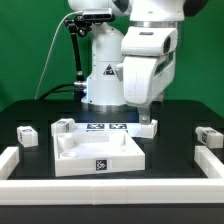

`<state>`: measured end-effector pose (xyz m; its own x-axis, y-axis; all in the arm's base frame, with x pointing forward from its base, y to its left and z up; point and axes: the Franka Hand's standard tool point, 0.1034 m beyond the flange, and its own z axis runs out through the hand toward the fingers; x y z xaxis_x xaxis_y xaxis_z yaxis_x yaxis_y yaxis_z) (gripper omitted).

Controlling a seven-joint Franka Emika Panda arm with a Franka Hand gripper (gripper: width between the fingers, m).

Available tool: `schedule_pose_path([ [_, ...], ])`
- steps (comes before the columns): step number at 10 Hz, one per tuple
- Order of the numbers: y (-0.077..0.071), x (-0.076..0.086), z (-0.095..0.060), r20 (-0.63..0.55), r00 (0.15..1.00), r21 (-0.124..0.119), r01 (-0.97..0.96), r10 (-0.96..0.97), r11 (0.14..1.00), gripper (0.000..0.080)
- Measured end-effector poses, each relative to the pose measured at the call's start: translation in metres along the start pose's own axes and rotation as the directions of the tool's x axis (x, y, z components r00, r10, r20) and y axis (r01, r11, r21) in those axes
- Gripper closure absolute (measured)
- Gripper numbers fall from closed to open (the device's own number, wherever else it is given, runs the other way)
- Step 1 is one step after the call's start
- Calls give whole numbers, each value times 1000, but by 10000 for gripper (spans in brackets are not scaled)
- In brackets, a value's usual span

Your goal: Assemble one leg

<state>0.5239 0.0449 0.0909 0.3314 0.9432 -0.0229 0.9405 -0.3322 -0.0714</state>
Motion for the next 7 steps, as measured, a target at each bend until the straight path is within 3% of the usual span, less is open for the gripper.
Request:
schedule_pose_path([
  [2,2,-16,4,5,999,19,46,-46,999,150],
  [6,3,-20,5,5,1000,19,28,-28,999,150],
  [7,3,-29,6,-4,988,4,152,-152,988,150],
])
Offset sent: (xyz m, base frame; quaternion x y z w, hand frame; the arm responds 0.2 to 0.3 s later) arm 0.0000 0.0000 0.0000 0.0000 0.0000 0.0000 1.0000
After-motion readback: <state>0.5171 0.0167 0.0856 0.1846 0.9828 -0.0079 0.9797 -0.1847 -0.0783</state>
